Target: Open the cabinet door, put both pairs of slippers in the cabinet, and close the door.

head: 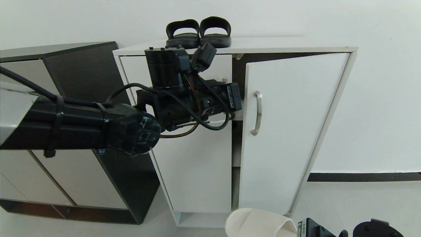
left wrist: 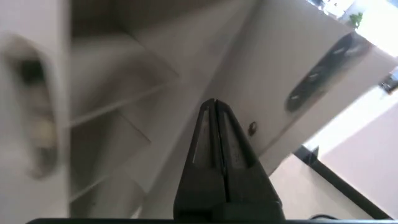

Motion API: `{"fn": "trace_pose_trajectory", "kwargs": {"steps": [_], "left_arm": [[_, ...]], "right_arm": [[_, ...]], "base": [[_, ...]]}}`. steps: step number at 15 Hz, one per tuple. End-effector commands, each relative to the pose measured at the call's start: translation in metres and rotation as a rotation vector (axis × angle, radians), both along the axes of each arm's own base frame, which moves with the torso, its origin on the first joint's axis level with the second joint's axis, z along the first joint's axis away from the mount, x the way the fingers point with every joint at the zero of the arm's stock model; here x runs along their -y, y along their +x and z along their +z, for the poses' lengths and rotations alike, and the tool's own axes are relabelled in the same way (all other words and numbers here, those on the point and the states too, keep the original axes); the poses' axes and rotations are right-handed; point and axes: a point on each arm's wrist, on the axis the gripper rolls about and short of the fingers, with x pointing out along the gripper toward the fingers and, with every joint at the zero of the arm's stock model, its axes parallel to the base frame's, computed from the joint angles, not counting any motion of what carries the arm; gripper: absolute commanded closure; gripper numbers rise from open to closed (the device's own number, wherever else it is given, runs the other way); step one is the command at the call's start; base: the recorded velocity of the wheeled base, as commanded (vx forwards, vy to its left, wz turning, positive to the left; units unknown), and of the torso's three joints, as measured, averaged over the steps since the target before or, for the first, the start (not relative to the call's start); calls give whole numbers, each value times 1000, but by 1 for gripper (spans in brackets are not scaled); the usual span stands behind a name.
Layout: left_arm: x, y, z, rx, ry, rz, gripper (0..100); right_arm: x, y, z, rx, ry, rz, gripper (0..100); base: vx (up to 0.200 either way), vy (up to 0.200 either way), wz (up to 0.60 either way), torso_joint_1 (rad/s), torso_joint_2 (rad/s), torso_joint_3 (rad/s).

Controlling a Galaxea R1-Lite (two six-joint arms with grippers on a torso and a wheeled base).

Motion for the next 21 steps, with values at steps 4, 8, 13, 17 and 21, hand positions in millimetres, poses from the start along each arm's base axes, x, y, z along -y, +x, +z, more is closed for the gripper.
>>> {"fn": "trace_pose_trajectory", "kwargs": {"steps": [4, 8, 13, 17, 21], "left_arm": [[18, -55, -1, 6, 2, -133, 100], [27, -63, 6, 27, -14, -165, 100], [-56, -39, 6, 23, 7, 299, 100], [-144, -112, -6, 69, 100, 619, 100], [-222, -231, -55, 72, 178, 1138, 100]], "right_arm": [[-5, -9, 1, 2, 4, 50, 100], [-6, -12, 4, 8, 16, 60, 100], [-15, 44, 2, -9, 91, -232, 100], [-26, 85, 3, 68, 115, -498, 100], [-30, 120, 6, 104, 81, -724, 100]], "base": [[-200, 0, 0, 6, 1, 2], [-200, 0, 0, -1, 2, 6], [0, 0, 0, 0, 0, 0], [0, 0, 0, 0, 0, 0], [0, 0, 0, 0, 0, 0]]}}
